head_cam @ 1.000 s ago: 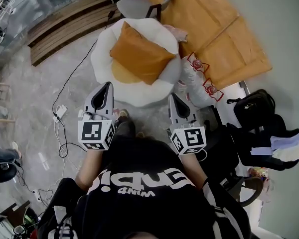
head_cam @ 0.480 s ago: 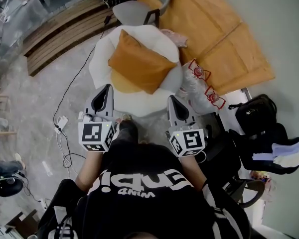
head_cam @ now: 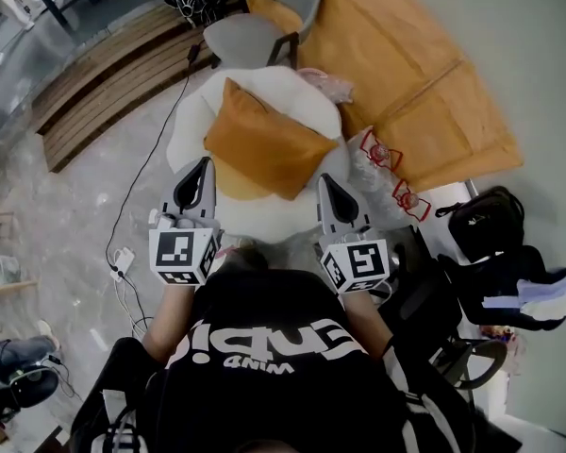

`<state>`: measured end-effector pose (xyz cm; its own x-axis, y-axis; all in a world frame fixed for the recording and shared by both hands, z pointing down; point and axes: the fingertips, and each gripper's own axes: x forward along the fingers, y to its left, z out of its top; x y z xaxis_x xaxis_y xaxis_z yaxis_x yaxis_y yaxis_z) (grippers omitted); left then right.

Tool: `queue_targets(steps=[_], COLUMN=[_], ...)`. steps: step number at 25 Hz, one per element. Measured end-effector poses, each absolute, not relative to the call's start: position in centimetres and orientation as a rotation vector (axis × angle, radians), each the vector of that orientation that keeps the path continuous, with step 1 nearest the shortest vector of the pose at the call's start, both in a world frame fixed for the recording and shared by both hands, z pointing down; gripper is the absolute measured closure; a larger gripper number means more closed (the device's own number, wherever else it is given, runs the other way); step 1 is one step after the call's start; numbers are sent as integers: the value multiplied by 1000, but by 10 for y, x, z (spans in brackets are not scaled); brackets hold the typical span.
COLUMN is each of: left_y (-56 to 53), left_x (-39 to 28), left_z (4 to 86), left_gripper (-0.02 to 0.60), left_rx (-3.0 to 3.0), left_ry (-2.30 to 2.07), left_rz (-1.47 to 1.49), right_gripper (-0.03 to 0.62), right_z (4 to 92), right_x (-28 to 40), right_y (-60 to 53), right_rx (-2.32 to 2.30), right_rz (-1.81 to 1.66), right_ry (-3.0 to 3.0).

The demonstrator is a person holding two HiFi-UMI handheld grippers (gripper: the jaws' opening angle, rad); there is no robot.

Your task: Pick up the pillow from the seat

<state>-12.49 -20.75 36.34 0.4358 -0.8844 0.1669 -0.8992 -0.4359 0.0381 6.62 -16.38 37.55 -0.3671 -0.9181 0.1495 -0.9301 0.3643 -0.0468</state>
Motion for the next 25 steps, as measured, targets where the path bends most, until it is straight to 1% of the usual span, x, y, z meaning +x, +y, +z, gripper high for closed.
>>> queue_targets(steps=[8,18,25], left_y=[-248,-264,-272], left_x=[-123,-112,-102], left_z=[352,347,358], left_gripper=[572,572,572], left_rx=[2589,2592,2580], left_ry=[-1563,-1567,-1547], left_rz=[170,163,197], right_gripper=[572,572,572], right_z=[363,355,361], right_x=[82,97,105], right_y=[-196,-222,-235], right_rx=[1846,1866,1852], right_rz=[149,134,148], right_ry=[-2441,-2463,-2470])
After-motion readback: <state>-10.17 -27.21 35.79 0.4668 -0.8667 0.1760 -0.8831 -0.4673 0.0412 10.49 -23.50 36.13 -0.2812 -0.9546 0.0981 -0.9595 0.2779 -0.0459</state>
